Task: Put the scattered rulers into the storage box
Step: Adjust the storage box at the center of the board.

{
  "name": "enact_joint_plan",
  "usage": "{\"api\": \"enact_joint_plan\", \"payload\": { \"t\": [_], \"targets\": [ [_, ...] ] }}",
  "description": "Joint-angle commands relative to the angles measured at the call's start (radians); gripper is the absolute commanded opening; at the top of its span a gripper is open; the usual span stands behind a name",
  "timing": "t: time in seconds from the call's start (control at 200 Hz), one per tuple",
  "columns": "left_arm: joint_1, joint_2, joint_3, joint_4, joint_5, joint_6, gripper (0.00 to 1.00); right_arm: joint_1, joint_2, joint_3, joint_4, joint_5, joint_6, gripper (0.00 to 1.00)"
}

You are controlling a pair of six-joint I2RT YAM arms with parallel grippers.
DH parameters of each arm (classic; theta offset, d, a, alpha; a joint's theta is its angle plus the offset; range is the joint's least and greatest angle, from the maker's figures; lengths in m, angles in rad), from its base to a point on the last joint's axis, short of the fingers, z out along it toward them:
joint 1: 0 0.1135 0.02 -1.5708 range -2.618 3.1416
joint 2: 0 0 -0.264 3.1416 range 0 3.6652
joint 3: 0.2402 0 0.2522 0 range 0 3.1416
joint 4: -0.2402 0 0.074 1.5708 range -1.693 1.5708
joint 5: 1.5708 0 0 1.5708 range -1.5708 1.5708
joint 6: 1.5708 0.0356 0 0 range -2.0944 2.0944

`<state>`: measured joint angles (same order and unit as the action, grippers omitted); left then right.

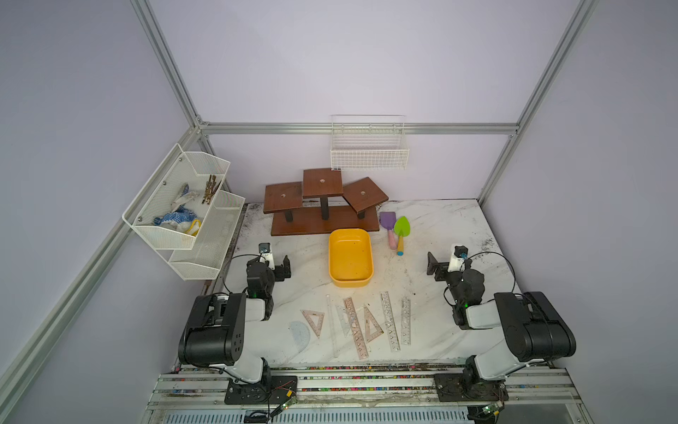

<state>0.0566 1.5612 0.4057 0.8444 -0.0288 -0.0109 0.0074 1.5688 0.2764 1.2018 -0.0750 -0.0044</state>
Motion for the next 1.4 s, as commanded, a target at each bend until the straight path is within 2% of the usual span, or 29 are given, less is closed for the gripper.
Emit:
{"api": "enact_joint_plan", "payload": {
  "t": [0.0,0.51,0.605,0.855,0.96,1.095,1.395],
  "targets": [
    [0.000,-0.012,-0.007,0.025,0.005,-0.003,1.00,0.005,0.005,0.004,-0.005,0.011,0.011,1.00],
    [0.000,-0.013,-0.013,0.035,0.000,-0.006,1.00,0.005,0.006,0.006,-0.007,0.013,0.011,1.00],
    [0.000,-0.012,-0.010,0.033,0.002,-0.005,1.00,0.005,0.007,0.016,-0.028,0.065,0.026,1.00],
    [0.000,-0.013,-0.007,0.028,0.007,0.000,1.00,0.015,0.002,0.018,-0.037,0.105,0.025,1.00],
    [0.000,-0.012,-0.007,0.027,0.007,0.000,1.00,0.029,0.000,0.014,-0.032,0.181,0.034,1.00],
    [0.000,-0.015,-0.008,0.028,0.007,0.002,1.00,0.037,0.003,0.017,-0.036,0.194,0.029,1.00],
    [-0.014,-0.059,-0.019,0.020,-0.118,-0.037,1.00,0.039,0.000,0.012,-0.028,0.199,0.028,1.00]
  ]
}}
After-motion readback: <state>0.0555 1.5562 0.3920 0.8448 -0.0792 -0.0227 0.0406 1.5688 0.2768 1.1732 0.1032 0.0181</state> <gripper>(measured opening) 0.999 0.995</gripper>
